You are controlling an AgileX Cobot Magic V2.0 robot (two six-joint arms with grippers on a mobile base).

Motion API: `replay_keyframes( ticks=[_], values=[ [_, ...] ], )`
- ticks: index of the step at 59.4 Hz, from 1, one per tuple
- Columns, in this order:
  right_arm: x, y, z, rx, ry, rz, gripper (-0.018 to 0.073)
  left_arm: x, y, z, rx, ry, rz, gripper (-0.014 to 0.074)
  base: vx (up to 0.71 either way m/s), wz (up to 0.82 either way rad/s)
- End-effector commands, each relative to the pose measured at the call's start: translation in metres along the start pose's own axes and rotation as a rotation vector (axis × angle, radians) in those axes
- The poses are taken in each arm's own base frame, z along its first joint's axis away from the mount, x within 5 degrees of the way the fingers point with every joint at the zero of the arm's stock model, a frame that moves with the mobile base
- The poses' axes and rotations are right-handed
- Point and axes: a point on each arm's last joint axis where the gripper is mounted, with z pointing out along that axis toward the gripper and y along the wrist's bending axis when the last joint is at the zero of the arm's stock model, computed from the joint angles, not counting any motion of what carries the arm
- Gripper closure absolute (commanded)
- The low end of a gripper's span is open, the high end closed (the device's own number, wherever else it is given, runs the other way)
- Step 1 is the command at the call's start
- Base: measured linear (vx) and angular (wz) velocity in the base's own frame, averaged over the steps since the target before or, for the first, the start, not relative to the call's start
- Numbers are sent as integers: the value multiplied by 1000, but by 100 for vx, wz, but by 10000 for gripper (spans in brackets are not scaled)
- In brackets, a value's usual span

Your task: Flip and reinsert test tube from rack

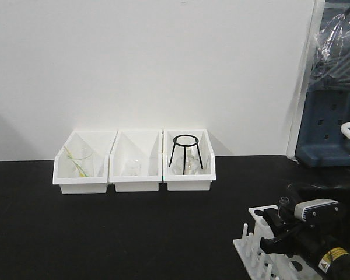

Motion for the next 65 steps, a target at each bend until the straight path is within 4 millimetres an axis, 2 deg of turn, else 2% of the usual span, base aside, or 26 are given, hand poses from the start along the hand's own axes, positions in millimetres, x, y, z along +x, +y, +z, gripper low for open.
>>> replay_keyframes(
  ticks=[1, 9, 17, 25, 37, 45, 48, 50, 56, 59, 62, 65],
  values=[
    [-34, 2, -2, -21, -153, -27, 574, -8, -2, -1, 23, -96, -3, 603, 0, 0],
    [-47, 2, -6, -15, -171, -42, 572, -8, -2, -1, 23, -96, -3, 603, 0, 0],
    [-72, 5, -18, 2, -193, -70, 572, -8, -2, -1, 23, -96, -3, 603, 0, 0],
    [-112, 9, -36, 30, -239, -113, 571, -8, -2, -1, 23, -96, -3, 603, 0, 0],
    [-192, 15, -73, 115, -307, -182, 571, -8, -2, -1, 23, -96, -3, 603, 0, 0],
    [-219, 19, -92, 157, -300, -273, 571, -8, -2, -1, 23, -96, -3, 603, 0, 0],
    [-223, 23, -97, 158, -280, -421, 571, -8, -2, -1, 23, -96, -3, 603, 0, 0],
    [-225, 26, -99, 151, -265, -604, 571, -8, -2, -1, 23, -96, -3, 603, 0, 0],
    [-219, 34, -100, 115, -172, -1302, 568, -8, -2, -1, 23, -96, -3, 603, 0, 0],
    [-212, 34, -100, 87, -95, -1566, 568, -8, -2, -1, 23, -96, -3, 603, 0, 0],
    [-209, 32, -100, 79, -43, -1660, 568, -8, -2, -1, 23, -96, -3, 603, 0, 0],
    [-206, 30, -100, 76, -1, -1681, 568, -8, -2, -1, 23, -96, -3, 603, 0, 0]
  ],
)
